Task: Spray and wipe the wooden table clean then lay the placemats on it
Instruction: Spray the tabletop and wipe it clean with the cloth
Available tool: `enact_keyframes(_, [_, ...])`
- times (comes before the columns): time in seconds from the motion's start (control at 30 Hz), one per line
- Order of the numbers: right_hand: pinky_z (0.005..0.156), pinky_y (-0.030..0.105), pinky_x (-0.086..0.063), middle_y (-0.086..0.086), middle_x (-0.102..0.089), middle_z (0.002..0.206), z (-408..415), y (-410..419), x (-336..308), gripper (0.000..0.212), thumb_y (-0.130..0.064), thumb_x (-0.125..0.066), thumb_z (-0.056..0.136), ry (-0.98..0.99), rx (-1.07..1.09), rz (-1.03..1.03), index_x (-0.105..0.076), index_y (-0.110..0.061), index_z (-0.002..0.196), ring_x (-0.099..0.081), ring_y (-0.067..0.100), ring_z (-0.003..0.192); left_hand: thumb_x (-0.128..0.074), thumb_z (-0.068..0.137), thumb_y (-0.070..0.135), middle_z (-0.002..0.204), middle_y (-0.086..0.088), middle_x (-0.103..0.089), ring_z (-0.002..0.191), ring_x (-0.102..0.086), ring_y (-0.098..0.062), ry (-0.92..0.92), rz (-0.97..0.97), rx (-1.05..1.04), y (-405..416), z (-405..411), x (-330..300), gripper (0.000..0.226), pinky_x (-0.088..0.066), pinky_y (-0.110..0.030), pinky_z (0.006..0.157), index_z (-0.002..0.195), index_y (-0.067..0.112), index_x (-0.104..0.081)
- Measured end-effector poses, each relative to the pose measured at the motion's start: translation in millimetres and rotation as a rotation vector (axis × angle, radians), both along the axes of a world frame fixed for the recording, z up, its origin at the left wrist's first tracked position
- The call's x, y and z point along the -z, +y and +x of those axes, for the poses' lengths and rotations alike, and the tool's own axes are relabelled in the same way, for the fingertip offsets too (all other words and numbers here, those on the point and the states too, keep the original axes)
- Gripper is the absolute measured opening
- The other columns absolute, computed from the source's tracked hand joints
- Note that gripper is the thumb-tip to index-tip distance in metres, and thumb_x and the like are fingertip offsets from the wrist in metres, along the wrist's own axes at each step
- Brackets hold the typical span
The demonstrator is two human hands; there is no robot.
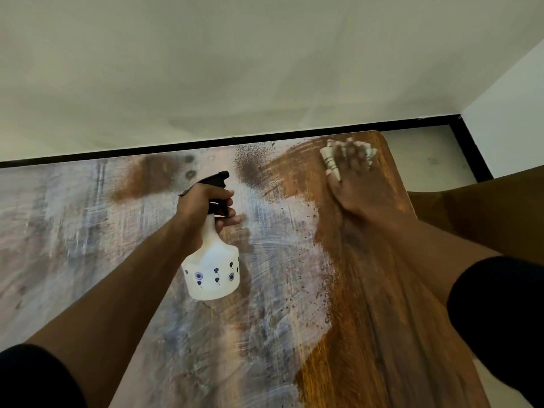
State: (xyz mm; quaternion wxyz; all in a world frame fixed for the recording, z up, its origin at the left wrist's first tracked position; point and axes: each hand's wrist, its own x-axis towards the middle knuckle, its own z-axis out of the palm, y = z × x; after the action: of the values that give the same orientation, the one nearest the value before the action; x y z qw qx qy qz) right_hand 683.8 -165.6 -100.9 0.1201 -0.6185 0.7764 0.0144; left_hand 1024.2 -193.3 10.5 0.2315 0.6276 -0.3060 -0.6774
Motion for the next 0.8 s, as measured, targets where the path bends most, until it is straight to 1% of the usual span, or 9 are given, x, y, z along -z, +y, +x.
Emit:
enact_keyframes(0.07, [0.128, 0.06, 0.003, 0.009, 0.012, 0.175, -14, -15, -2, 0.071, -0.058, -0.017, 0.108, -0.046, 0.155, 0.002, 0.01, -0.028, 0.167, 0.014, 0.031, 0.16, -0.062, 0.093, 0.006, 0.068, -0.004, -0.059, 0.056, -0.068, -0.025, -0.007, 0.001, 0.004, 3, 3, 2, 0.011, -0.035, -0.02, 0.039, 0.098, 0.013, -0.068])
enact_keyframes(0.13, [0.127, 0.059, 0.006, 0.01, 0.011, 0.175, -12, -36, -3, 0.072, -0.058, -0.02, 0.107, -0.072, 0.273, 0.023, 0.008, -0.027, 0.167, 0.013, 0.031, 0.161, -0.059, 0.093, 0.005, 0.065, -0.002, -0.054, 0.051, -0.061, -0.021, 0.002, -0.015, 0.007, 5, 5, 6, 0.02, -0.035, -0.022, 0.042, 0.097, 0.022, -0.069])
enact_keyframes(0.2, [0.126, 0.06, 0.009, 0.011, 0.012, 0.175, 3, -53, -3, 0.073, -0.059, -0.018, 0.107, -0.058, 0.299, 0.039, 0.007, -0.026, 0.167, 0.015, 0.032, 0.16, -0.059, 0.093, 0.004, 0.065, -0.002, -0.051, 0.047, -0.057, -0.018, 0.011, -0.011, -0.002, 6, 6, 10, 0.019, -0.034, -0.023, 0.044, 0.098, 0.019, -0.069])
enact_keyframes(0.27, [0.126, 0.061, 0.012, 0.011, 0.014, 0.174, 26, -65, -5, 0.073, -0.06, -0.016, 0.107, -0.055, 0.22, 0.034, 0.009, -0.026, 0.167, 0.015, 0.034, 0.16, -0.06, 0.093, 0.006, 0.067, -0.005, -0.054, 0.05, -0.062, -0.021, 0.009, 0.01, 0.005, 8, 8, 11, 0.011, -0.034, -0.023, 0.043, 0.098, 0.011, -0.068])
enact_keyframes(0.37, [0.125, 0.062, 0.01, 0.01, 0.015, 0.173, 79, -76, -9, 0.074, -0.064, -0.014, 0.106, -0.074, 0.03, 0.005, 0.011, -0.028, 0.166, 0.015, 0.035, 0.159, -0.058, 0.095, 0.003, 0.07, -0.009, -0.06, 0.059, -0.071, -0.028, 0.019, -0.016, 0.047, 10, 10, 9, 0.02, -0.035, -0.023, 0.04, 0.109, 0.014, -0.069])
enact_keyframes(0.47, [0.127, 0.062, 0.005, 0.01, 0.011, 0.174, 145, -75, -8, 0.073, -0.062, -0.013, 0.106, -0.078, -0.169, -0.022, 0.007, -0.026, 0.167, 0.013, 0.033, 0.16, -0.058, 0.095, -0.001, 0.073, -0.012, -0.059, 0.059, -0.073, -0.031, 0.038, -0.056, 0.03, 12, 14, 7, 0.031, -0.037, -0.022, 0.037, 0.118, 0.017, -0.07])
enact_keyframes(0.57, [0.127, 0.06, 0.008, 0.007, 0.012, 0.175, 186, -64, -2, 0.073, -0.056, -0.023, 0.107, -0.081, -0.308, -0.007, 0.006, -0.026, 0.167, 0.014, 0.029, 0.161, -0.062, 0.092, 0.002, 0.072, -0.01, -0.062, 0.06, -0.073, -0.031, 0.005, -0.052, 0.005, 11, 20, 8, 0.031, -0.036, -0.021, 0.039, 0.118, 0.016, -0.072])
enact_keyframes(0.7, [0.127, 0.057, 0.009, 0.004, 0.018, 0.174, 159, -59, -1, 0.07, -0.058, -0.017, 0.109, -0.097, -0.308, 0.004, 0.011, -0.03, 0.166, 0.018, 0.026, 0.16, -0.065, 0.09, 0.004, 0.076, -0.013, -0.064, 0.062, -0.073, -0.031, -0.009, -0.013, -0.021, 12, 27, 8, 0.015, -0.038, -0.021, 0.039, 0.104, 0.006, -0.071])
enact_keyframes(0.8, [0.127, 0.059, 0.01, 0.007, 0.02, 0.173, 111, -49, -11, 0.07, -0.062, -0.011, 0.108, -0.083, -0.112, 0.009, 0.016, -0.029, 0.165, 0.02, 0.028, 0.158, -0.065, 0.09, 0.005, 0.076, -0.013, -0.064, 0.065, -0.072, -0.033, 0.007, -0.011, -0.025, 13, 33, 8, 0.017, -0.038, -0.021, 0.039, 0.106, 0.007, -0.071])
